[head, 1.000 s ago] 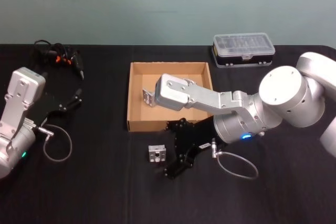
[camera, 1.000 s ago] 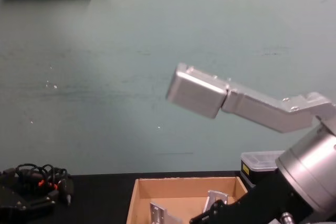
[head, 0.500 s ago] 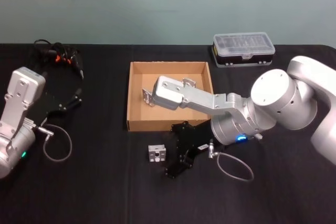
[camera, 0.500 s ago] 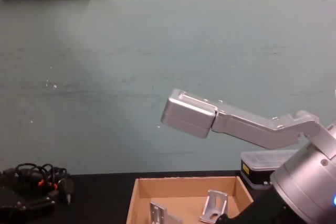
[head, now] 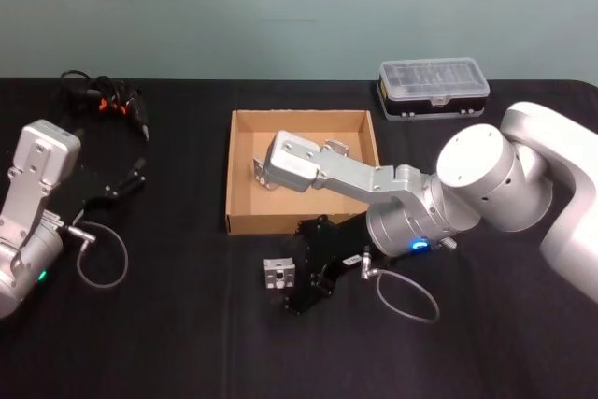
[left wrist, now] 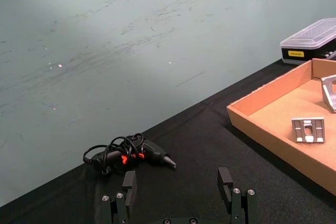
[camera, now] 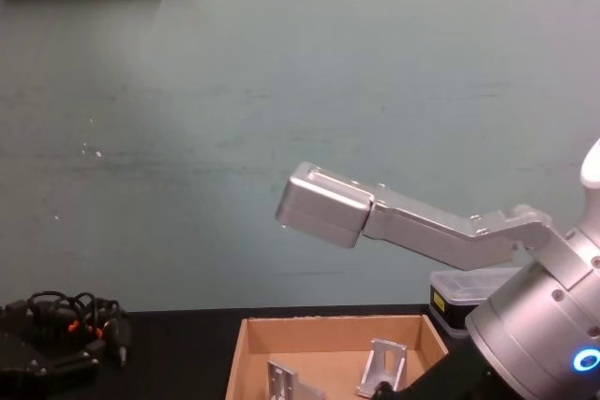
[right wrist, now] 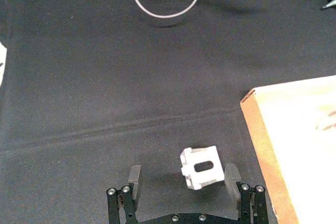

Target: Use one hand to pick up the angle iron from the table and place it into the box.

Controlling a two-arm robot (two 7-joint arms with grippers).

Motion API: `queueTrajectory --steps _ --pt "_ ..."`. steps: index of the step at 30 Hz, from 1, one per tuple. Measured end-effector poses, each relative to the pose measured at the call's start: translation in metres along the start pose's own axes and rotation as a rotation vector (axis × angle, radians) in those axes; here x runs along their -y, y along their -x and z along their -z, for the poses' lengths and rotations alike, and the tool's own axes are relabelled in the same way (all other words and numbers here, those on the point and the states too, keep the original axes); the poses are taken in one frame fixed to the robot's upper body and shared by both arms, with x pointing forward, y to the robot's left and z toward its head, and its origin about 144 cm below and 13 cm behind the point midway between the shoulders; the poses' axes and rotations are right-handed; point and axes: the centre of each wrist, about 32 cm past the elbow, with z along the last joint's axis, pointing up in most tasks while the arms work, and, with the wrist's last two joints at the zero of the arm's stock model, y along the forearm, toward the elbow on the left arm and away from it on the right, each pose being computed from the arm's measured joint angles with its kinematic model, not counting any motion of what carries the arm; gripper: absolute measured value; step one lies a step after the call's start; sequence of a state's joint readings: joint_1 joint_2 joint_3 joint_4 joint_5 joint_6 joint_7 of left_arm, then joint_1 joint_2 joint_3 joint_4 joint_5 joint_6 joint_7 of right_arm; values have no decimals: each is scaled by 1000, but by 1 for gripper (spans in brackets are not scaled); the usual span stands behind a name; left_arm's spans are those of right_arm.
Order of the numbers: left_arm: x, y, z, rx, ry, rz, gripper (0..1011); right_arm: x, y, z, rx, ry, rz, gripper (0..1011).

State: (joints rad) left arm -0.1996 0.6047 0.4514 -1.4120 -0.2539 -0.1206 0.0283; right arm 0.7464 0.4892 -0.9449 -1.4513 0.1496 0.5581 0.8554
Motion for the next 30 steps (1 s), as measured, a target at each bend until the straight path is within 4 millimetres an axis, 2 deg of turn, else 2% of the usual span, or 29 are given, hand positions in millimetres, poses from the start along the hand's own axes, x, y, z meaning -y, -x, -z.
queueTrajectory --steps 15,25,30 --pt "0 0 0 0 0 0 1011 -11 -4 -3 -10 -8 -9 1000" --pt "0 0 0 0 0 0 1011 -11 -4 -3 -10 -6 -9 997" --pt "0 0 0 0 0 0 1011 -11 -4 -3 -9 -7 -9 906"
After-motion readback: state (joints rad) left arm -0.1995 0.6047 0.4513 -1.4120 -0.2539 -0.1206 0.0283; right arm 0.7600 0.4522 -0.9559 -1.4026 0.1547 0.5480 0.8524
